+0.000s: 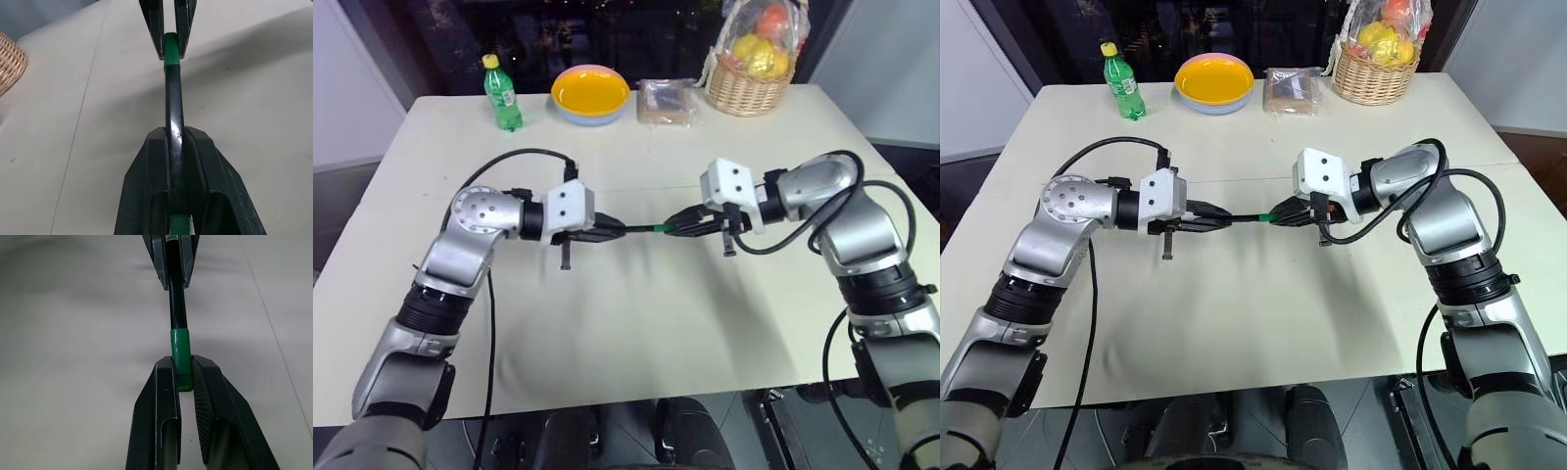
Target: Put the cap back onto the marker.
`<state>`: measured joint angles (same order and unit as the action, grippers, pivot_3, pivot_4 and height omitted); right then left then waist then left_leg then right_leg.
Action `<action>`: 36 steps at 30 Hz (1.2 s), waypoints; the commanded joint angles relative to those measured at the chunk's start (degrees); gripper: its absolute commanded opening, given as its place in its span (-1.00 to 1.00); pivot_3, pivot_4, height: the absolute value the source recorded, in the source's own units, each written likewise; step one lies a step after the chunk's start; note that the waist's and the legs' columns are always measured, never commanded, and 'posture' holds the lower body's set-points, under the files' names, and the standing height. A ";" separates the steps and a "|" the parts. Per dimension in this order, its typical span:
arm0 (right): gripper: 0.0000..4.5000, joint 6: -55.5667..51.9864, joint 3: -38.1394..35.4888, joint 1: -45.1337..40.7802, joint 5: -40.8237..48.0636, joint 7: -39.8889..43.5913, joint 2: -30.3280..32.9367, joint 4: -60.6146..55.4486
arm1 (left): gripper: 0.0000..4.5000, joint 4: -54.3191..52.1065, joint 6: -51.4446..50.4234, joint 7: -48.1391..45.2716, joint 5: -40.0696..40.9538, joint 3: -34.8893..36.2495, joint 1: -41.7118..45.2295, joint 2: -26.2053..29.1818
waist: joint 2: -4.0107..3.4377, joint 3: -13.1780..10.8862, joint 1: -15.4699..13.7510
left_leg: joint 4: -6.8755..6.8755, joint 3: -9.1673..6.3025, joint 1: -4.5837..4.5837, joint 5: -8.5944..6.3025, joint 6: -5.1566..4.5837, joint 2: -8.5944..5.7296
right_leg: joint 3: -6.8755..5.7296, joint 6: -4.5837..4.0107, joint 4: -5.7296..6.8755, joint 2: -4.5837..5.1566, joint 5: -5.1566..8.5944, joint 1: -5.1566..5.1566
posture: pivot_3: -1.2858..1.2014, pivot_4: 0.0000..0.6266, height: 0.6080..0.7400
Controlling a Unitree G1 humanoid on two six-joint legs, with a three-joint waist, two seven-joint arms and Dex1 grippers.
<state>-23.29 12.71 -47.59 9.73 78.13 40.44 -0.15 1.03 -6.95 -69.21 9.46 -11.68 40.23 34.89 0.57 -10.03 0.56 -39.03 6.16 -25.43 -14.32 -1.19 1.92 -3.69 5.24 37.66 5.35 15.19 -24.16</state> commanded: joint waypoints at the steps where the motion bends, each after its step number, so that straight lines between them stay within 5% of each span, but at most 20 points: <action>1: -0.98 0.76 0.63 -2.84 3.50 2.37 -2.06 -3.53 | -1.00 -1.02 0.84 1.52 -0.87 -0.27 0.30 -0.62 | 0.00 0.00 -0.01 | 0.00 0.00 0.00 0.00 0.00 0.00 | 0.00 0.00 0.00 0.00 0.00 0.00 | 0.03 -0.52 1.00; 36: -0.98 -1.77 4.14 -2.54 2.70 1.50 -8.86 -10.00 | -1.00 -0.56 1.04 0.94 -3.14 -1.17 3.33 -7.65 | 0.01 0.01 -0.21 | -0.07 -0.03 -0.04 -0.01 -0.02 0.00 | 0.00 0.00 0.05 0.02 0.00 0.00 | 0.03 -0.52 1.00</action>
<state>-25.66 14.19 -50.55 10.44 77.95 32.38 -8.50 4.62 -7.02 -69.65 3.96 -14.82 40.67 28.03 0.58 -10.02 0.35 -39.12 6.13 -25.47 -14.34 -1.23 1.92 -3.69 5.24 37.71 5.37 15.19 -24.15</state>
